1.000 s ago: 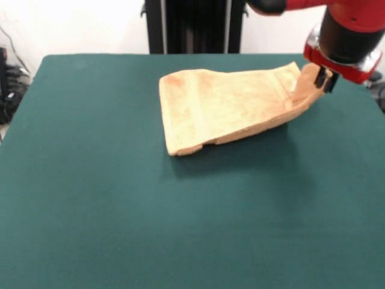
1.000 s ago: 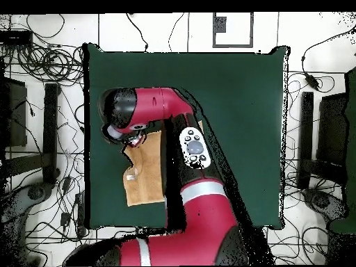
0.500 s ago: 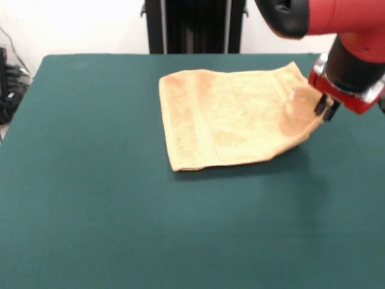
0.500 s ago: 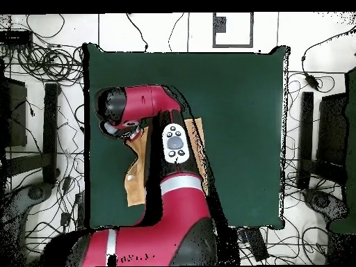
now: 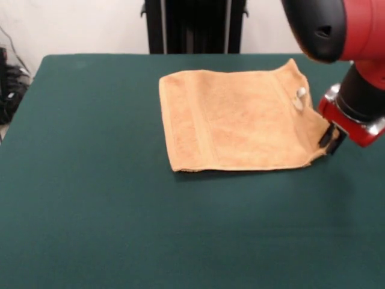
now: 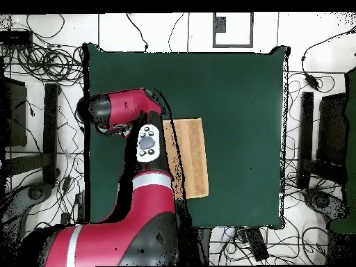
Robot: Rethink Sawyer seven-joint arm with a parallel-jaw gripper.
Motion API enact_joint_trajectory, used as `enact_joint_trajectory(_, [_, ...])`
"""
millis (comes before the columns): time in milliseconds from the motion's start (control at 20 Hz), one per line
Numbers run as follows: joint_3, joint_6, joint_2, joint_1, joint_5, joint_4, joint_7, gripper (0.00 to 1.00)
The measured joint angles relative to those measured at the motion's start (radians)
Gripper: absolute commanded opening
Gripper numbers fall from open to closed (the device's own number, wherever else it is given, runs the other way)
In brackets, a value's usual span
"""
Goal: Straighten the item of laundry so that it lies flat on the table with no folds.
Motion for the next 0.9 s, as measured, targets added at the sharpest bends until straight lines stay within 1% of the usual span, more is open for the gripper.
enact_joint_trajectory(50, [-0.009, 0.0, 0.012, 0.009, 0.005, -0.014, 0.019, 0.0])
enact_joint_trajectory(100, [-0.029, 0.0, 0.041, 0.027, 0.019, -0.049, 0.063, 0.0])
enact_joint_trajectory(300, [-0.056, 0.002, 0.078, 0.044, 0.039, -0.094, 0.119, 0.0])
enact_joint_trajectory(400, [-0.078, 0.014, 0.094, 0.05, 0.065, -0.118, 0.163, 0.0])
enact_joint_trajectory(600, [-0.106, 0.024, 0.111, 0.058, 0.106, -0.134, 0.205, 0.0])
enact_joint_trajectory(900, [-0.145, 0.029, 0.126, 0.081, 0.125, -0.152, 0.231, 0.0])
